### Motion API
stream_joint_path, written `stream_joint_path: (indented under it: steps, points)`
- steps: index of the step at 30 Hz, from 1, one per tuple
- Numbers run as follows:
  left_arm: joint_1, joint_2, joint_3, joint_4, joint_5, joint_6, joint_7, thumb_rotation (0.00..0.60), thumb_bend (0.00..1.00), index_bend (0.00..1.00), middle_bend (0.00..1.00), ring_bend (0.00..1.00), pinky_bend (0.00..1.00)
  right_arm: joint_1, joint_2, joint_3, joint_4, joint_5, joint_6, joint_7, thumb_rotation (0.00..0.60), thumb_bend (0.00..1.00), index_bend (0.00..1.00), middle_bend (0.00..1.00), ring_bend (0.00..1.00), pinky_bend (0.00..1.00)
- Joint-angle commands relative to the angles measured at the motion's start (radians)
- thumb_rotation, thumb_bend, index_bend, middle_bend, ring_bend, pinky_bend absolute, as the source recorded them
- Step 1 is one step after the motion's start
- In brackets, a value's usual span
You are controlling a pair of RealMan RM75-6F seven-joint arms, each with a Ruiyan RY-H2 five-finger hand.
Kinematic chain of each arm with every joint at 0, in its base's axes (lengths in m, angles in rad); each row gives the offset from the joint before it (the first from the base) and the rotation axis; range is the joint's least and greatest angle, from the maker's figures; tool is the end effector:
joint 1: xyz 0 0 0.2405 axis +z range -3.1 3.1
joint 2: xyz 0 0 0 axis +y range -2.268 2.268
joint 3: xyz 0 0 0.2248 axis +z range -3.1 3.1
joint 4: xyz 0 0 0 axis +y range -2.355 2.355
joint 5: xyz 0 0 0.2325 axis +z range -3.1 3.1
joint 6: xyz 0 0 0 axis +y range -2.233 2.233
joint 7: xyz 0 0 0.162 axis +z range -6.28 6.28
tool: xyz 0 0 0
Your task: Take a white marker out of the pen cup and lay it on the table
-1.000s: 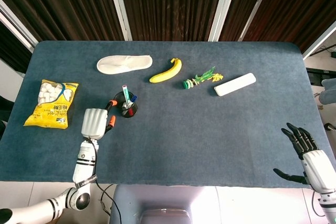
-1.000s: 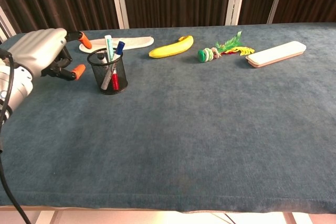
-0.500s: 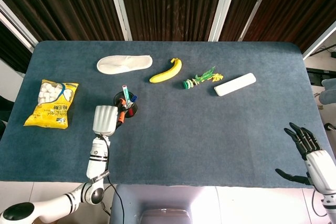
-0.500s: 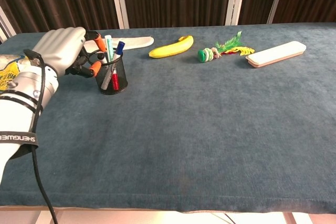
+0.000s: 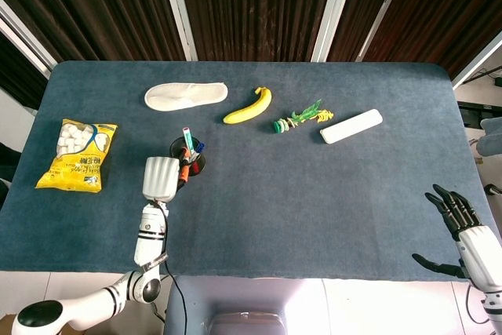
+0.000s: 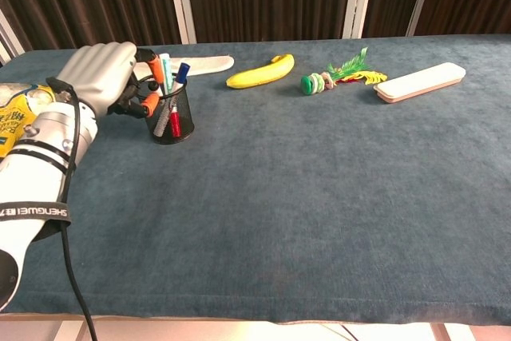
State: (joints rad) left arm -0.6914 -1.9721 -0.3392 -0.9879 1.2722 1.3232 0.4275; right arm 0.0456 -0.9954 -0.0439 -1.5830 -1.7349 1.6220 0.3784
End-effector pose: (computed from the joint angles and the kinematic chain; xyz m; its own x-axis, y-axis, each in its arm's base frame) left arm -0.1177 0.3684 -0.0501 0.4331 -0.1877 0.8816 0.8732 -0.1551 -0.4620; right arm -0.2825 -0.1627 0.1534 0.1822 -0.0457 0.9822 -0.9654 -0.1978 0.1699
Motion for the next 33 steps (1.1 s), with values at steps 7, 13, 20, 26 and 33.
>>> stream_joint_path:
  steps: [7,13,20,26,33]
  points:
    - [-0.003,-0.005,0.003,0.020,-0.003,0.007,-0.006,0.600,0.39,0.46,1.00,1.00,1.00,0.000,-0.001,-0.001,0.001,-0.002,-0.002,-0.001,0.600,0.23,0.06,0.05,0.02,0.13]
    - [-0.004,-0.006,0.006,0.028,-0.003,0.011,-0.008,0.600,0.39,0.48,1.00,1.00,1.00,-0.001,-0.002,-0.002,0.002,-0.003,0.001,-0.001,0.600,0.23,0.06,0.05,0.01,0.13]
    - [-0.005,-0.010,0.006,0.038,-0.002,0.021,-0.013,0.600,0.39,0.50,1.00,1.00,1.00,-0.001,-0.002,-0.002,0.002,-0.002,-0.001,-0.002,0.600,0.23,0.06,0.05,0.01,0.13]
    - [-0.005,-0.012,0.008,0.042,0.013,0.041,-0.044,0.600,0.39,0.57,1.00,1.00,1.00,-0.001,-0.002,-0.002,0.002,-0.002,0.000,-0.003,0.600,0.23,0.06,0.05,0.01,0.13]
    - [0.016,0.022,0.021,-0.023,0.049,0.090,-0.092,0.600,0.40,0.68,1.00,1.00,1.00,-0.002,-0.003,-0.002,0.003,-0.002,0.002,-0.002,0.600,0.23,0.06,0.05,0.02,0.13]
